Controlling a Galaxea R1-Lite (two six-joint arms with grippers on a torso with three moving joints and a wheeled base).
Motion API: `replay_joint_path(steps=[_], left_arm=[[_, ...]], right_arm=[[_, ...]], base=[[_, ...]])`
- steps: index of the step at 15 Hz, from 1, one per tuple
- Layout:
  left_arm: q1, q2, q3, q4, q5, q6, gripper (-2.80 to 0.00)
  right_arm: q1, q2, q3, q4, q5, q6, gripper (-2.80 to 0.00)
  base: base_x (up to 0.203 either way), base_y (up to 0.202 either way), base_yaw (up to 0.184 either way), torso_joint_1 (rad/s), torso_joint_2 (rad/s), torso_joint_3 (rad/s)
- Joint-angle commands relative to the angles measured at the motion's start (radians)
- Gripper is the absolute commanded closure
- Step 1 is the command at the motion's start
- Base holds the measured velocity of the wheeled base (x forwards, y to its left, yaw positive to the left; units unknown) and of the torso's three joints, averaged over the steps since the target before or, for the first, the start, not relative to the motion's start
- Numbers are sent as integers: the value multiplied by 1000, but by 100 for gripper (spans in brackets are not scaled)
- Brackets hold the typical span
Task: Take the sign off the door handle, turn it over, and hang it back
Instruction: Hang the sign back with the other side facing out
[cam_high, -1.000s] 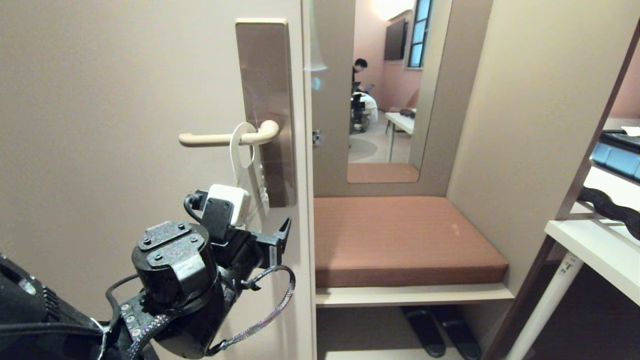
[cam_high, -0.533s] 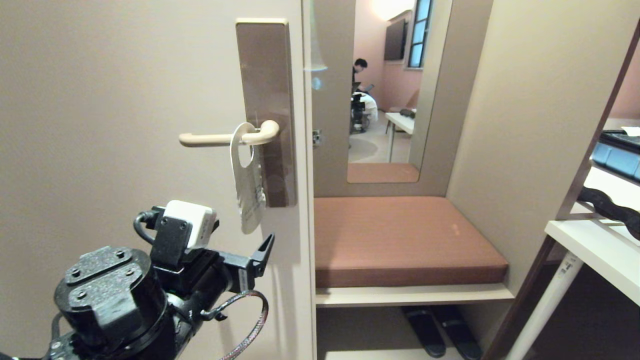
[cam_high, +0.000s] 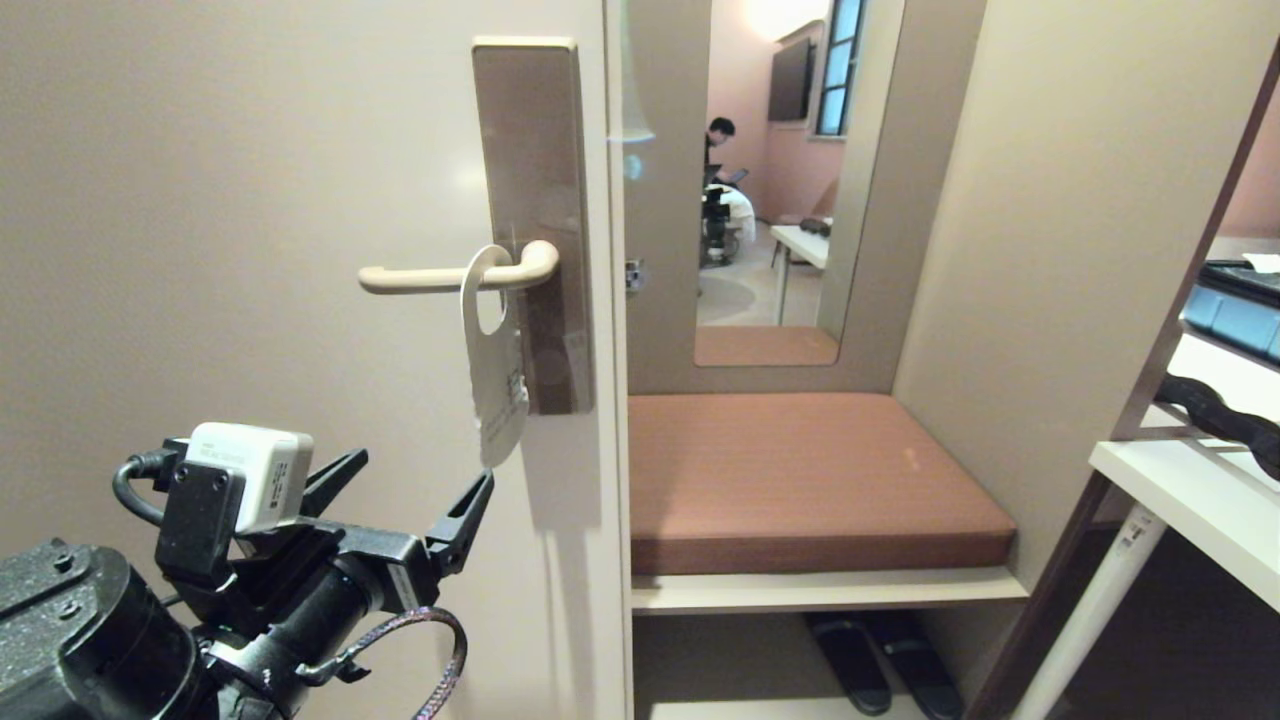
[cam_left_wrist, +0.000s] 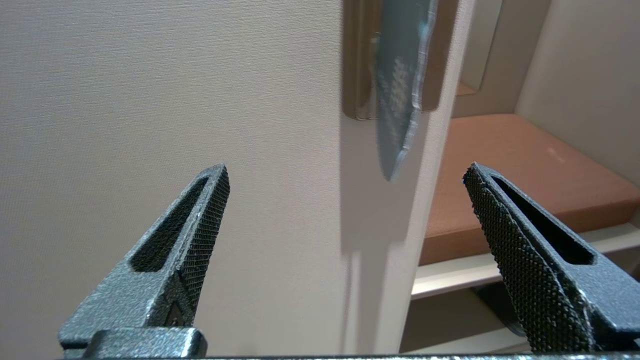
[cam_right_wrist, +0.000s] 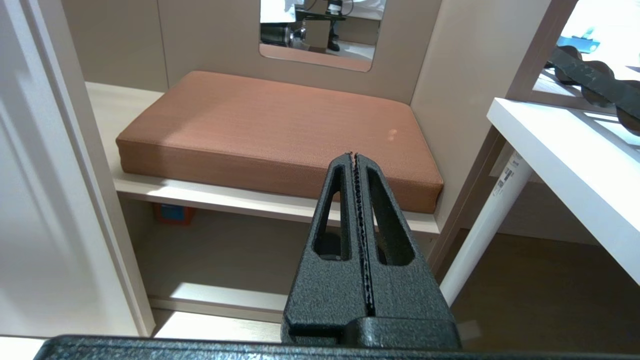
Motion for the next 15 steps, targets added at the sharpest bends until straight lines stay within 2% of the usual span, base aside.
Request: replay_joint_path(steps=[1,7,9,10,15], left_arm=[[9,-6,3,-10,3,-1,-280],[9,-9,44,-20,-2,-28,-280],[9,-9,55,-54,-2,-26,-280],[9,-11,72,-64,-3,-27,0],[16,-26,82,-65,-1,-22,0]], right_arm=[[0,0,0,0,1,-1,0],[0,0,0,0,1,-1,0],[0,0,0,0,0,-1,0],[0,0,0,0,1,-1,0],[0,0,0,0,-1,-1,0]], base=[[0,0,0,0,0,0],[0,0,0,0,0,0],[0,0,0,0,0,0],[0,0,0,0,0,0],[0,0,0,0,0,0]])
